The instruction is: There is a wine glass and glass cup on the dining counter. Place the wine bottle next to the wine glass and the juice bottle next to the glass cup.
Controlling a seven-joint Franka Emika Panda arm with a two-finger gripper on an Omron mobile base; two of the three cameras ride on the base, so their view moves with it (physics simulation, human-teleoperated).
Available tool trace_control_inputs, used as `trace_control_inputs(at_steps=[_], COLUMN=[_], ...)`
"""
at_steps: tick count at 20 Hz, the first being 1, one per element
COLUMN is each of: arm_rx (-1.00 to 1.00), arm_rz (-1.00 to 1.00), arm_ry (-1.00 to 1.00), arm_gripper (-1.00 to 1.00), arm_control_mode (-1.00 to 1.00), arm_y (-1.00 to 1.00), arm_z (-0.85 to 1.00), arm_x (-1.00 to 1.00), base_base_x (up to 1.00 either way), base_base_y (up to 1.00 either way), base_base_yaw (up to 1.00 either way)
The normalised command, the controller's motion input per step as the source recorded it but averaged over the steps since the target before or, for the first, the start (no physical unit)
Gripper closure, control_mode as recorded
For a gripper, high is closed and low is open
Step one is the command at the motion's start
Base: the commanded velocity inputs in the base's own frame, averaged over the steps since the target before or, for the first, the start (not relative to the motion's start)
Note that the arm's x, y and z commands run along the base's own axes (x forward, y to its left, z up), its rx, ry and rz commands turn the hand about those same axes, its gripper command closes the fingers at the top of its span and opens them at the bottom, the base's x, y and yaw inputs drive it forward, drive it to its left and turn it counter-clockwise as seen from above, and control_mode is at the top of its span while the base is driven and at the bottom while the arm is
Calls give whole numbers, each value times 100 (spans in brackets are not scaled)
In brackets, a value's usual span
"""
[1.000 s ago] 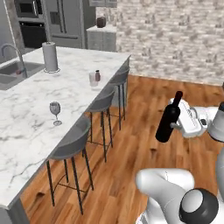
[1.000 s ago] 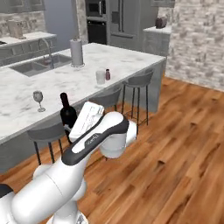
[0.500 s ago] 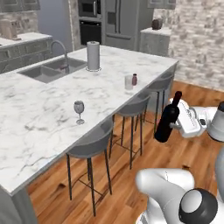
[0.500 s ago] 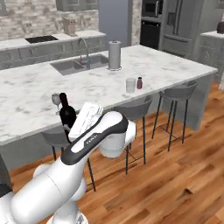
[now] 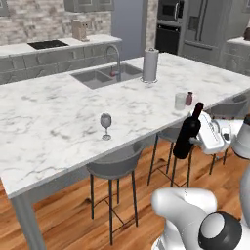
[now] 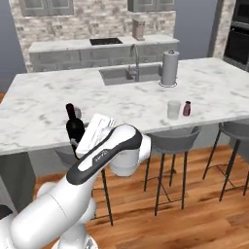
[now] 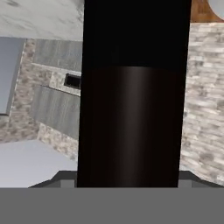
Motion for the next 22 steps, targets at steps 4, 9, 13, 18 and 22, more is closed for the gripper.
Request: trace_control_inputs(at_steps=[4, 9, 13, 18, 22], arm_rx=[0, 0, 0, 0, 0], arm_rz=[0, 0, 0, 0, 0], arm_ry=[0, 0, 0, 0, 0], arm_gripper=[100, 100, 100, 100, 100], arm_control_mode=[100, 100, 100, 100, 100], arm_y=[0, 0, 0, 0, 0], arm_z=[0, 0, 0, 0, 0], arm_x=[0, 0, 0, 0, 0], base_base_x=[14, 59, 70, 27, 29], base_base_y=[-67, -41, -38, -25, -34], base_base_yaw=[50, 42, 41, 41, 38])
